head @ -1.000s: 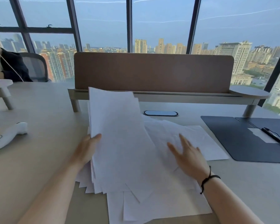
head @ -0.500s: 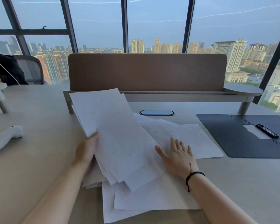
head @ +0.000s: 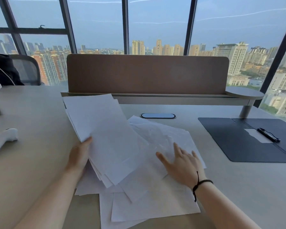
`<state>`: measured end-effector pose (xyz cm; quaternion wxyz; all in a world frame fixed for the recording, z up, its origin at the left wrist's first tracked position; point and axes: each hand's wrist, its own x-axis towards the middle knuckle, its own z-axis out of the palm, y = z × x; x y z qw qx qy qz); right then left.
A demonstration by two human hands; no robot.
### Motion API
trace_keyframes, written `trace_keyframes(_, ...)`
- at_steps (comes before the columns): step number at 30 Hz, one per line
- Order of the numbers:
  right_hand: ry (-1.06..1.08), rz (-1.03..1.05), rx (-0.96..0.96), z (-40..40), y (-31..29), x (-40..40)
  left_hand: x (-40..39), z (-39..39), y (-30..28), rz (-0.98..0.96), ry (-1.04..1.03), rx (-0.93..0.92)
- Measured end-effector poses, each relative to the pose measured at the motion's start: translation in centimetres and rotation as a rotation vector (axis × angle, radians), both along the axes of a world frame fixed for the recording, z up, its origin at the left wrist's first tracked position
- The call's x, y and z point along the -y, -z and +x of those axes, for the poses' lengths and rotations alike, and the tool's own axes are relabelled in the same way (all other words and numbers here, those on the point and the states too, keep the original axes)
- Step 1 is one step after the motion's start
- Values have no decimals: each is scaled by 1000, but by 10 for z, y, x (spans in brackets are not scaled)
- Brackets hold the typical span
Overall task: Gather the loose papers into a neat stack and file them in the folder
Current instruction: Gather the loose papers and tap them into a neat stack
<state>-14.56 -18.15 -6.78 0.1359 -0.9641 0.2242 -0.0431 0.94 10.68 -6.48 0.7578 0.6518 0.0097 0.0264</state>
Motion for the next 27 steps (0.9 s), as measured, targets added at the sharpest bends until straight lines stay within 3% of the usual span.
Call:
trace_keyframes(4, 76, 44, 132, 1, -3, 22, -2, 5, 4, -31, -23, 14)
trace_keyframes(8, 148, 9, -69, 1, 3, 49, 6, 0, 0, -63, -41, 24)
trace_keyframes(14, 28, -140, -167, -24, -17, -16, 7, 8, 4, -139, -66, 19)
trace_keyframes(20, 71, -159, 98, -12, -31, 2, 5, 5, 4, -155, -45, -16)
trace_keyframes(24, 7, -28, -81, 5, -7, 22, -1, 9, 7, -124, -14, -24)
trace_keyframes(27, -45, -119, -136, -9, -9, -3, -2, 14, 10, -165, -34, -39)
